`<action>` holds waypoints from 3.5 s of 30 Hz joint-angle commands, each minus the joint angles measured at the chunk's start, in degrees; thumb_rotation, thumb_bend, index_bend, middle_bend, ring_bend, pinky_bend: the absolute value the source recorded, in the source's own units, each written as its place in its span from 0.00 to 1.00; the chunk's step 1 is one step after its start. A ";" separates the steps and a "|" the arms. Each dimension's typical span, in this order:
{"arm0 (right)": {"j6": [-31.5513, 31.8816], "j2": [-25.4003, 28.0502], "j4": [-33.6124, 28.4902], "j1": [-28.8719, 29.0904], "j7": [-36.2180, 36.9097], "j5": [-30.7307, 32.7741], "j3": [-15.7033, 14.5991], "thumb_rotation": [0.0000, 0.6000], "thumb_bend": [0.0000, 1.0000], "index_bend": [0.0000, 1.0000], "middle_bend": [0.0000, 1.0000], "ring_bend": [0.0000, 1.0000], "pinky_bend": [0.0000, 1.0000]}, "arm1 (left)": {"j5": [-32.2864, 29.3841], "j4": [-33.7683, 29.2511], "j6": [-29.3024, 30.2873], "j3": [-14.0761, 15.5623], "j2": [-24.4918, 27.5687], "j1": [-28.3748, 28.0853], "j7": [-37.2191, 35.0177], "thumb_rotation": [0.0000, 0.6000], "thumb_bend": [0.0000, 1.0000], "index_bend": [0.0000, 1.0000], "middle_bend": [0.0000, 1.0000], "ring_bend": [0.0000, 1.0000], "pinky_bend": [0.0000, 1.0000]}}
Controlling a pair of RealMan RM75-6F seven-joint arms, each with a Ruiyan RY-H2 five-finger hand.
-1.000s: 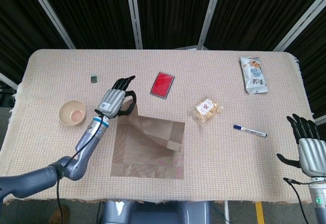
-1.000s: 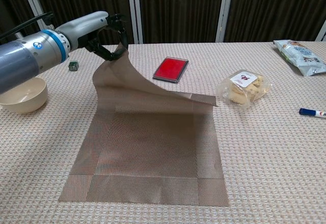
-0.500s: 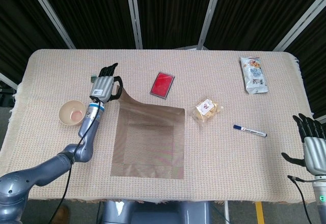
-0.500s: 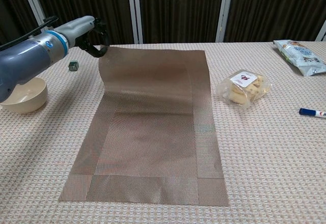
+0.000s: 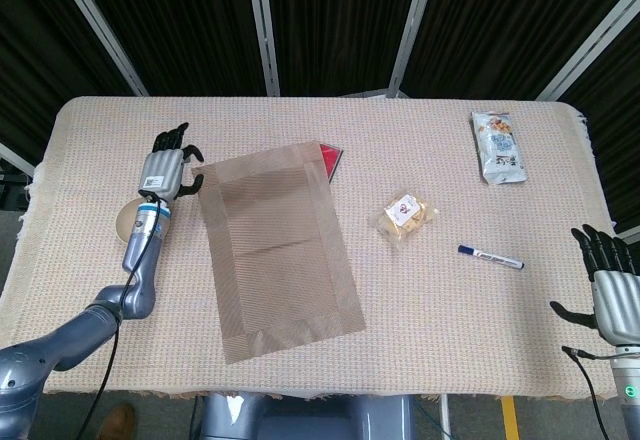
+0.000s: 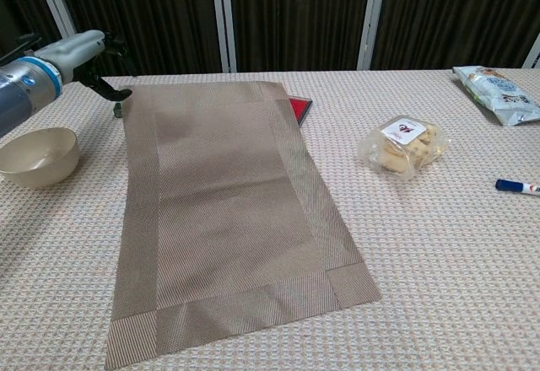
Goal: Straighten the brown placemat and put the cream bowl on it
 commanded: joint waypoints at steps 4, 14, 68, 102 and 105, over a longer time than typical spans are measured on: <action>0.65 -0.32 -0.25 -0.05 -0.63 -1.66 -0.57 1.00 0.00 0.02 0.00 0.00 0.00 | 5.30 -12.02 7.11 3.05 9.58 5.72 0.05 1.00 0.00 0.00 0.00 0.00 0.00; -2.13 -2.18 -0.31 3.53 -6.41 -11.78 -3.81 1.00 0.00 0.02 0.00 0.00 0.00 | 2.91 -51.88 22.93 8.01 33.76 21.00 19.26 1.00 0.00 0.00 0.00 0.00 0.00; -26.74 -31.96 10.13 25.39 -29.34 -10.32 -5.63 1.00 0.00 0.04 0.00 0.00 0.00 | 8.19 -62.75 31.86 14.54 42.23 35.71 20.56 1.00 0.00 0.00 0.00 0.00 0.00; -26.44 -36.33 9.78 28.81 -30.59 -4.20 -3.20 1.00 0.01 0.10 0.00 0.00 0.00 | 7.39 -61.70 30.78 13.84 41.34 35.99 21.74 1.00 0.00 0.00 0.00 0.00 0.00; -26.23 -36.72 9.99 29.23 -29.99 -4.47 -3.05 1.00 0.21 0.20 0.00 0.00 0.00 | 7.37 -61.74 30.75 13.76 41.35 36.00 21.74 1.00 0.00 0.00 0.00 0.00 0.00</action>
